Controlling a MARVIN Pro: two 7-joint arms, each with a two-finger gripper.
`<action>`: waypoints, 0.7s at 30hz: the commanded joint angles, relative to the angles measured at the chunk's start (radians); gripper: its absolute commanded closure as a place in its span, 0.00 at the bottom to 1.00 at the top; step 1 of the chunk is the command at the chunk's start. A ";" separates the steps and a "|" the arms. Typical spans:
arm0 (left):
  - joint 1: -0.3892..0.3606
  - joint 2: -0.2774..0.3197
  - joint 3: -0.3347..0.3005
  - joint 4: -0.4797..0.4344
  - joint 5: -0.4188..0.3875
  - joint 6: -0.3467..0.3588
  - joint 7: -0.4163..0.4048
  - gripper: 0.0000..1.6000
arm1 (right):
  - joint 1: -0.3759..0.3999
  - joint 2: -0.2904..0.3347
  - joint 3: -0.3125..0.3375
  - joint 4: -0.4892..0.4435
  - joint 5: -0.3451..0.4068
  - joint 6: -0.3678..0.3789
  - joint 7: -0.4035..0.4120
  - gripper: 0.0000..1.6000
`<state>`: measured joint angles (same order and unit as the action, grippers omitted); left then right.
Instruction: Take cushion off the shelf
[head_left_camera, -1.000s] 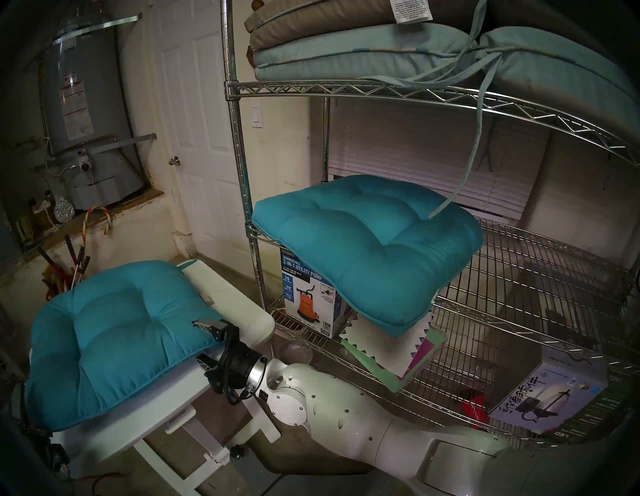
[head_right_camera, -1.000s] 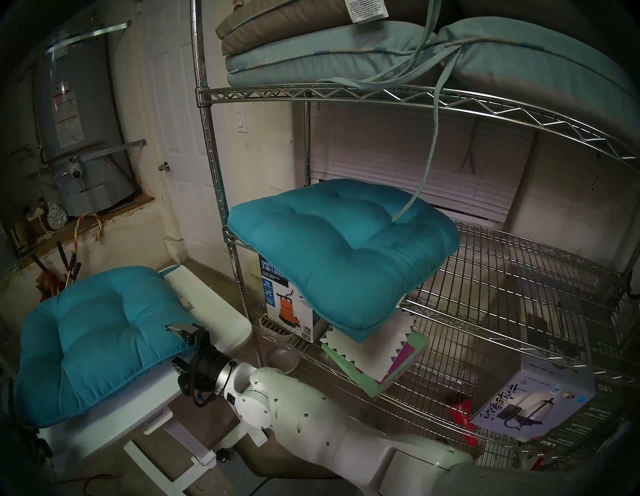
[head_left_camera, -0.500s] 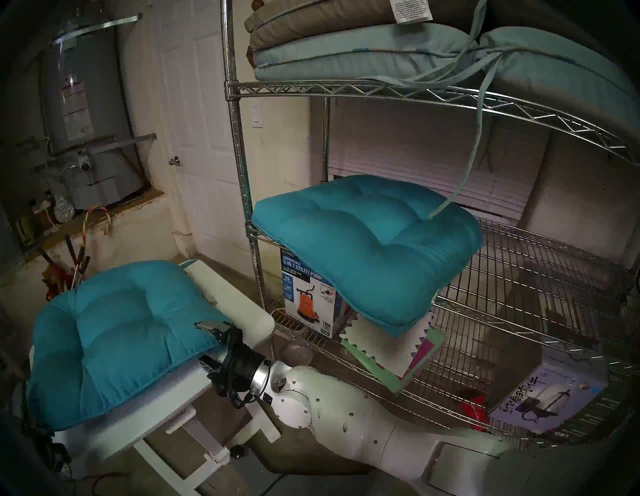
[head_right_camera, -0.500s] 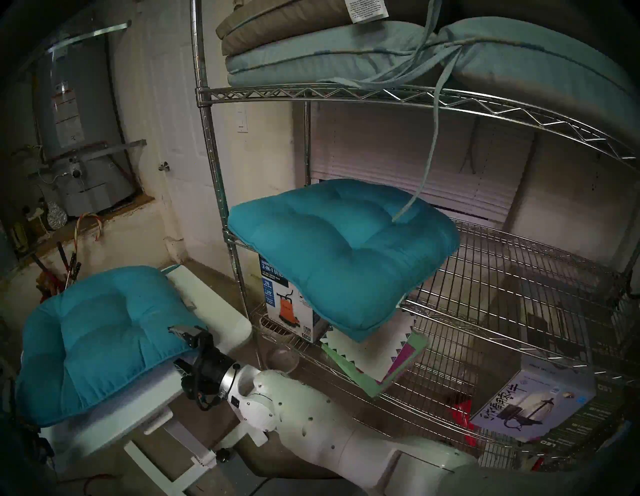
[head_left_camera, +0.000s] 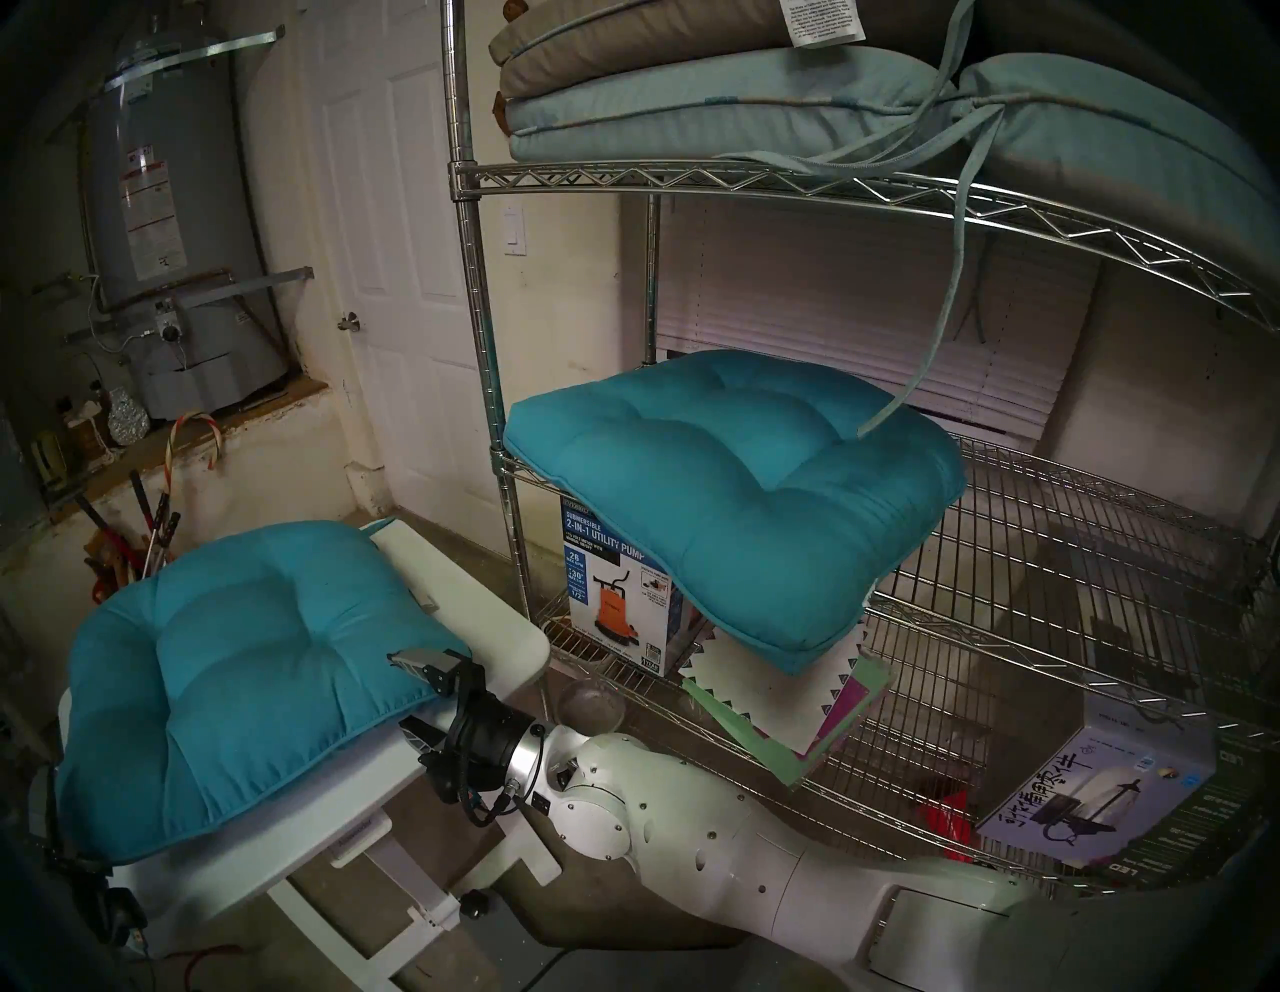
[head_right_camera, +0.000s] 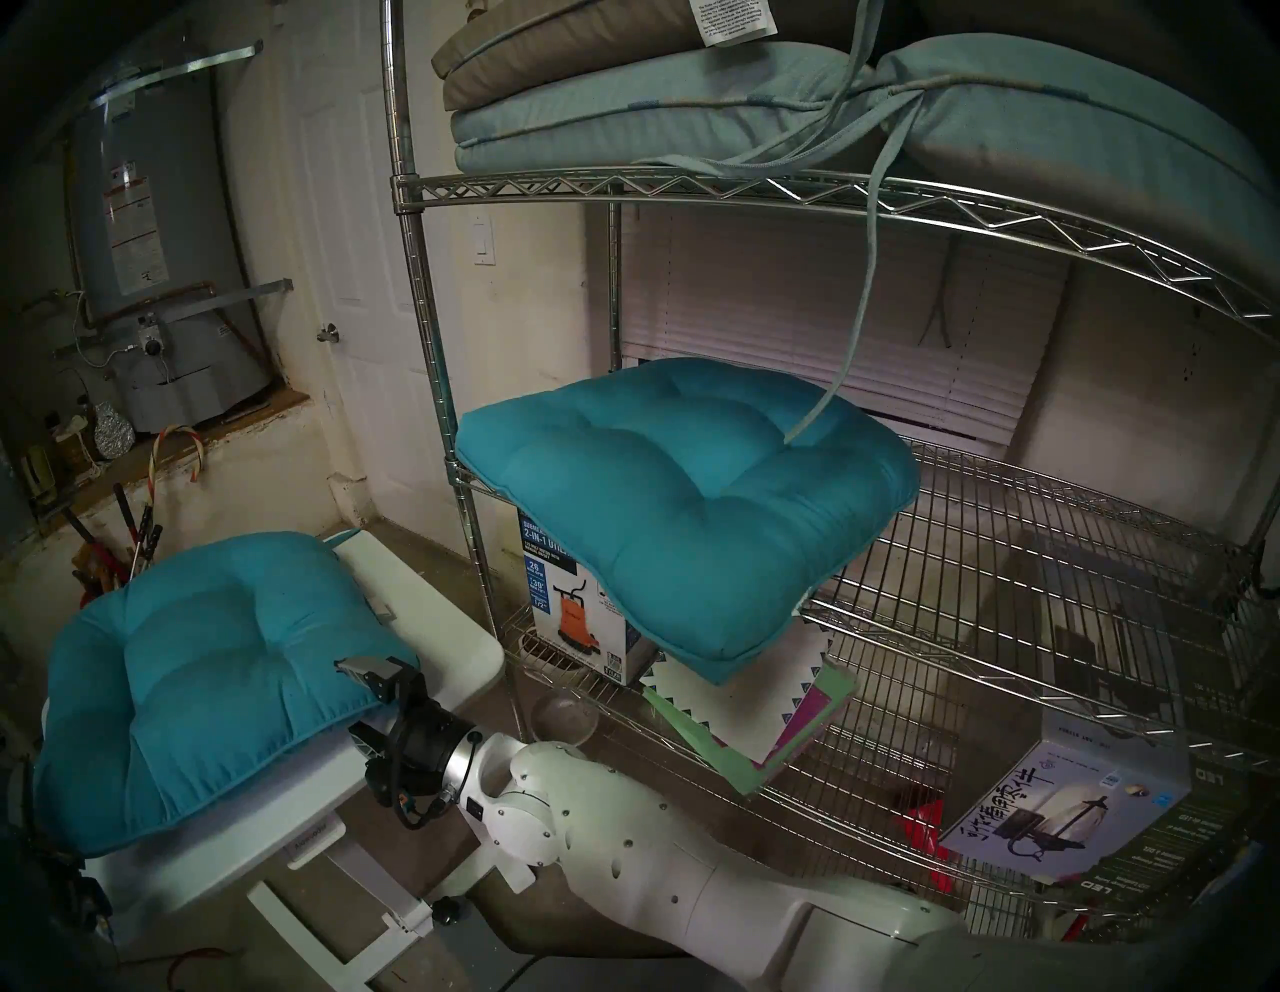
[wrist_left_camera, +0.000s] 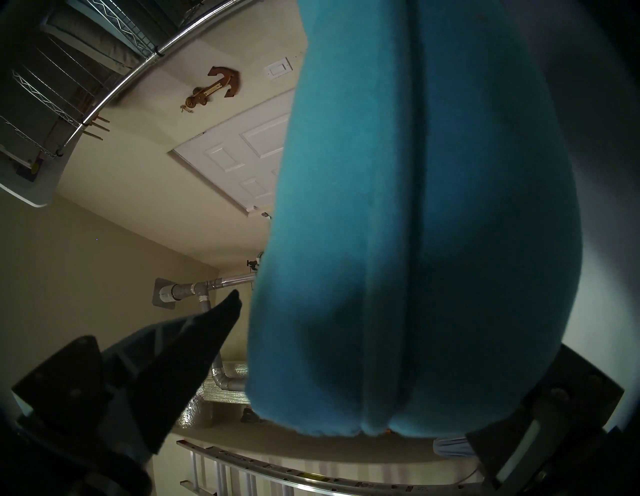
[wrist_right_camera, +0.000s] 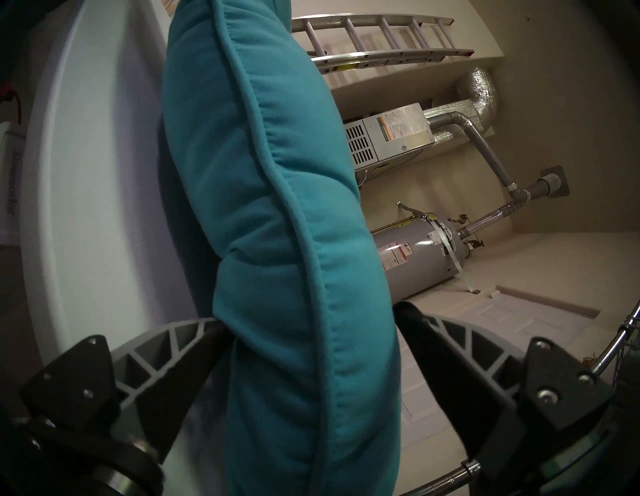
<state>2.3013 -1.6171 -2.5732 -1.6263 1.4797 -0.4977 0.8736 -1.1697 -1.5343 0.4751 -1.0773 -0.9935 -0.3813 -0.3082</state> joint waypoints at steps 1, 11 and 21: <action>-0.006 0.008 -0.001 -0.040 -0.003 -0.003 0.010 0.00 | -0.034 0.047 -0.038 -0.119 -0.014 -0.008 0.052 0.00; -0.015 0.011 -0.002 -0.032 -0.003 -0.002 0.006 0.00 | -0.038 0.117 -0.040 -0.216 -0.016 -0.042 0.089 0.00; -0.022 0.010 -0.003 -0.031 -0.002 -0.007 0.004 0.00 | -0.039 0.203 -0.008 -0.334 -0.010 -0.038 0.137 0.00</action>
<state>2.2823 -1.6184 -2.5692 -1.6253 1.4807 -0.5048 0.8659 -1.2179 -1.3796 0.4411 -1.3122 -1.0167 -0.4202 -0.1821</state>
